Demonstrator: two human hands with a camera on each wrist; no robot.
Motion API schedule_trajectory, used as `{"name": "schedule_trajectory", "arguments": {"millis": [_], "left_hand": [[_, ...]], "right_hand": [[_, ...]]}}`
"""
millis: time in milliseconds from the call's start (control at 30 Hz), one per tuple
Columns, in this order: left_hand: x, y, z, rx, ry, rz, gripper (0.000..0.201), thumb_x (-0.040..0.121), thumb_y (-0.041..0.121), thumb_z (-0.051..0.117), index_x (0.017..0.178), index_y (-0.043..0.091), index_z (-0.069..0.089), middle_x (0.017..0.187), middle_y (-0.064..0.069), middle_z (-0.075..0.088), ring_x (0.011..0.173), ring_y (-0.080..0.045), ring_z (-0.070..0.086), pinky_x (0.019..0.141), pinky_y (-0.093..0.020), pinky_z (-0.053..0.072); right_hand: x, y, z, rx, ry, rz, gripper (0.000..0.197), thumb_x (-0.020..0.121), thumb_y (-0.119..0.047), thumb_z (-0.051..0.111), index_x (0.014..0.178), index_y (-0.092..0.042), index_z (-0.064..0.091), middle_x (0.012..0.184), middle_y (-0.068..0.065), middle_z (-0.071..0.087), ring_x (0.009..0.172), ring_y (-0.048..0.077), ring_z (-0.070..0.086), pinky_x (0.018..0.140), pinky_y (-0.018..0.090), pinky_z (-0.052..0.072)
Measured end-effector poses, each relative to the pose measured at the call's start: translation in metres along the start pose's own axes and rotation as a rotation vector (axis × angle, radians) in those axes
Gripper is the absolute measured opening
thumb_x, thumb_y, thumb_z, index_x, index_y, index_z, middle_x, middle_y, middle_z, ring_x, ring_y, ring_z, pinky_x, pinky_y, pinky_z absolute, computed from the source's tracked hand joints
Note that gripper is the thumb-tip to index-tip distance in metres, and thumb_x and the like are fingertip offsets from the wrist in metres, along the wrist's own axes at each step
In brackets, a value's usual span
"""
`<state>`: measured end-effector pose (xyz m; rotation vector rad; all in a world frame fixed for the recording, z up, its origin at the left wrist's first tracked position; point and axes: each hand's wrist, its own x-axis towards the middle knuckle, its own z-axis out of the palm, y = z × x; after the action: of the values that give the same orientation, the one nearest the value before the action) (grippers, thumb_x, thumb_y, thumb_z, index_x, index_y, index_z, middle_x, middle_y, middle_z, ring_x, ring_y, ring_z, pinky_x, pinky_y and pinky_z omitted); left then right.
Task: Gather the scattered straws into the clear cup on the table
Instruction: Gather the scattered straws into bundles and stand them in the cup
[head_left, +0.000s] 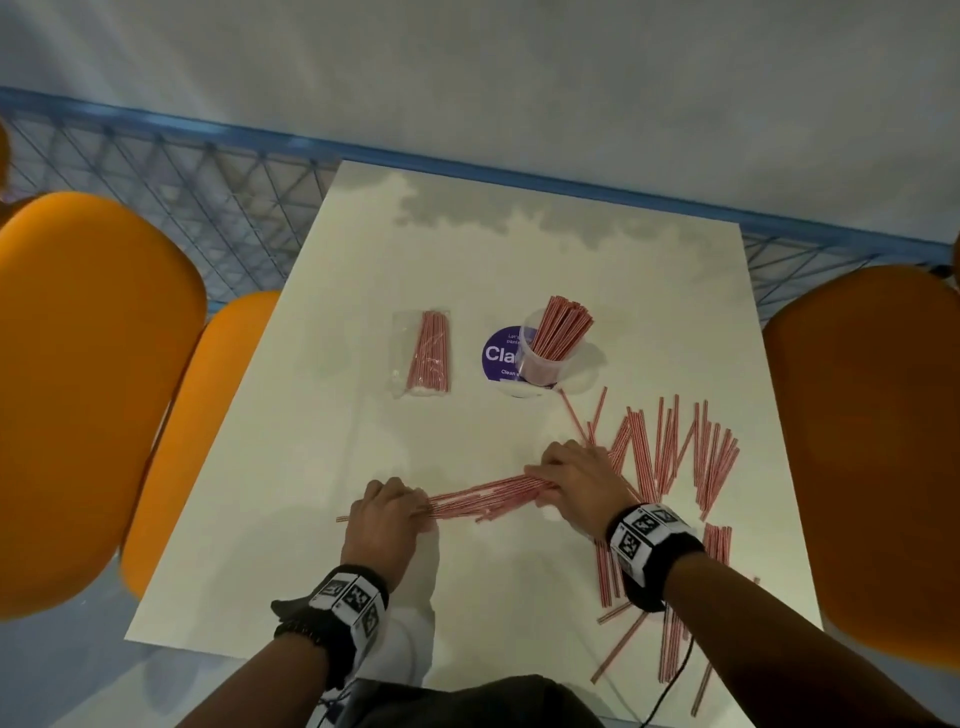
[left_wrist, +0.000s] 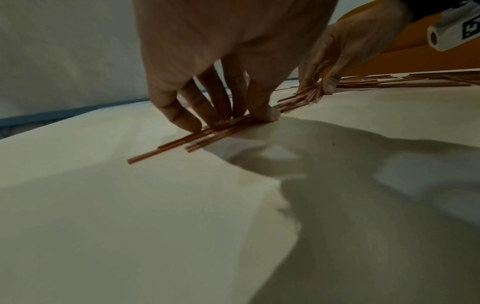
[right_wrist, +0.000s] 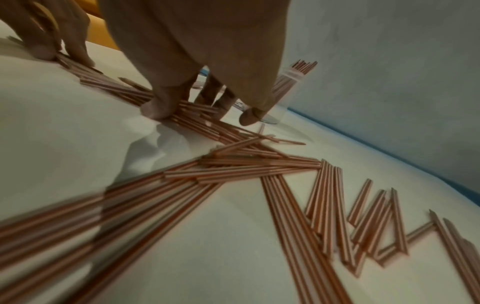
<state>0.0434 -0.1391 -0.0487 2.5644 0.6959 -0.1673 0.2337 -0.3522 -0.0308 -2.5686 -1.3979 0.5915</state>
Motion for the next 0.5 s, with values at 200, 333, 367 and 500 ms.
{"name": "schedule_trajectory", "arguments": {"millis": [200, 333, 367, 500], "left_hand": [[0.006, 0.008, 0.0, 0.051, -0.055, 0.047, 0.013, 0.09, 0.013, 0.059, 0.093, 0.017, 0.071, 0.088, -0.001, 0.062, 0.09, -0.024, 0.058, 0.071, -0.034, 0.042], [0.013, 0.02, -0.004, 0.025, -0.064, 0.011, 0.014, 0.093, 0.017, 0.056, 0.094, 0.011, 0.067, 0.092, -0.004, 0.06, 0.089, -0.028, 0.059, 0.069, -0.035, 0.044], [0.016, 0.026, -0.008, -0.008, -0.074, -0.034, 0.017, 0.094, 0.023, 0.054, 0.094, 0.01, 0.066, 0.093, -0.005, 0.059, 0.089, -0.029, 0.059, 0.068, -0.035, 0.044], [0.027, 0.036, -0.018, -0.13, -0.068, -0.213, 0.017, 0.091, 0.028, 0.06, 0.098, 0.017, 0.069, 0.098, -0.005, 0.062, 0.091, -0.03, 0.06, 0.071, -0.034, 0.046]], "right_hand": [[0.013, -0.014, -0.002, 0.012, -0.057, -0.079, 0.019, 0.088, -0.01, 0.064, 0.107, -0.011, 0.066, 0.101, 0.007, 0.06, 0.091, 0.025, 0.054, 0.074, 0.04, 0.047], [0.025, -0.024, 0.0, -0.136, -0.124, -0.101, 0.032, 0.08, 0.004, 0.061, 0.111, -0.005, 0.057, 0.106, 0.013, 0.055, 0.092, 0.03, 0.052, 0.068, 0.037, 0.04], [0.028, -0.03, 0.001, -0.149, -0.122, -0.09, 0.035, 0.08, 0.004, 0.059, 0.113, -0.005, 0.055, 0.107, 0.012, 0.054, 0.094, 0.029, 0.051, 0.069, 0.037, 0.04], [0.04, -0.047, 0.003, -0.136, -0.072, 0.06, 0.041, 0.08, 0.006, 0.052, 0.119, -0.009, 0.048, 0.114, 0.01, 0.049, 0.104, 0.028, 0.047, 0.08, 0.036, 0.039]]}}
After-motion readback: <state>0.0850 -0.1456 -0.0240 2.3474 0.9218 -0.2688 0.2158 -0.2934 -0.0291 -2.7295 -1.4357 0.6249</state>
